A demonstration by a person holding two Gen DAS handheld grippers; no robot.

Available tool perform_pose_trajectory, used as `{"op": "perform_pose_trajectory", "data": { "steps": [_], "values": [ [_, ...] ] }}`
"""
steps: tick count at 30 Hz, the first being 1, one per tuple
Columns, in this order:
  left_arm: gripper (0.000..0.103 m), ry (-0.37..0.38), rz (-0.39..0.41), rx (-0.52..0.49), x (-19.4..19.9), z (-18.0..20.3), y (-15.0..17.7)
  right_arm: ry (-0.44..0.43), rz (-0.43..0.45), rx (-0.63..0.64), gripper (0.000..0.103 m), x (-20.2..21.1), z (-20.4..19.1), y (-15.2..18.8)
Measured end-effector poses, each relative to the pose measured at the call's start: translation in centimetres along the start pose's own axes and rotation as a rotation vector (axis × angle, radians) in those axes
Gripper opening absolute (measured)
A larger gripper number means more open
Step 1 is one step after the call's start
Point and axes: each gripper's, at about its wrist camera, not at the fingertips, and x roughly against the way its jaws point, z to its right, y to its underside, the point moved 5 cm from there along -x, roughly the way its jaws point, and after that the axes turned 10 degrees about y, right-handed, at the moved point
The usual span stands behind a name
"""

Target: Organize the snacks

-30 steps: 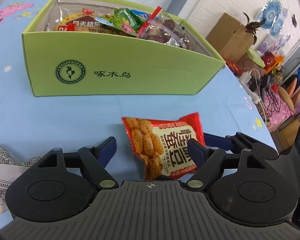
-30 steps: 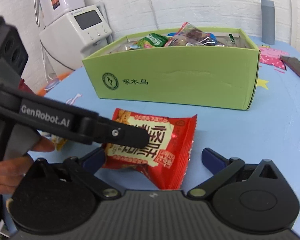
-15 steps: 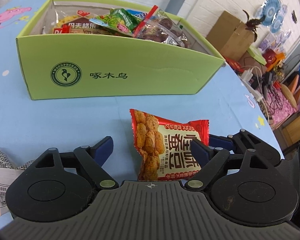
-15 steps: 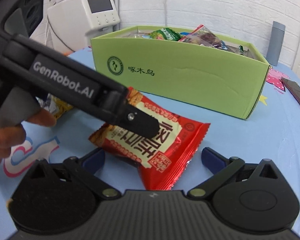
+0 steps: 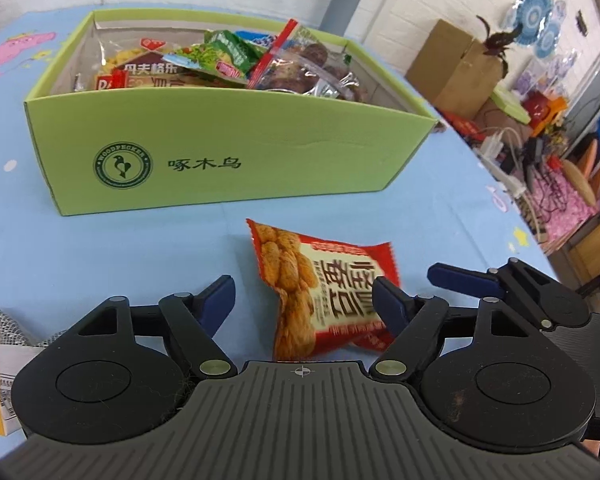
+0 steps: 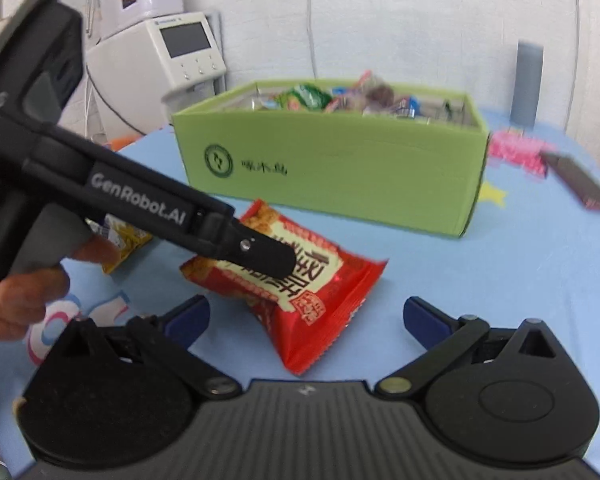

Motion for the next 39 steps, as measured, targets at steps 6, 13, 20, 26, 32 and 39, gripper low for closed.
{"op": "perform_pose_trajectory", "data": {
  "steps": [6,13,20,26,32,39],
  "values": [
    [0.066,-0.012,-0.008,0.005,-0.7,-0.2,0.2,-0.038,-0.049,-0.049,0.102,-1.3,0.0,0.0],
    [0.019,0.068,-0.042,0.069,0.1,0.1,0.9,-0.121,-0.063,-0.05,0.099,-1.8,-2.0,-0.6],
    [0.019,0.066,-0.008,0.09,2.7,-0.1,1.3,-0.137,-0.028,-0.064,0.098,-0.3,-3.5,-1.8],
    [0.039,-0.035,0.003,0.091,3.0,-2.6,1.6,-0.121,-0.07,-0.126,0.102,-1.9,-3.0,-1.7],
    [0.078,0.038,-0.006,0.096,2.7,-2.8,1.6,-0.127,-0.137,-0.229,0.102,-2.3,-2.3,-1.4],
    [0.076,-0.005,0.008,0.031,2.5,-1.9,2.2,-0.153,-0.037,-0.053,0.102,-1.9,-2.7,-0.2]
  ]
}}
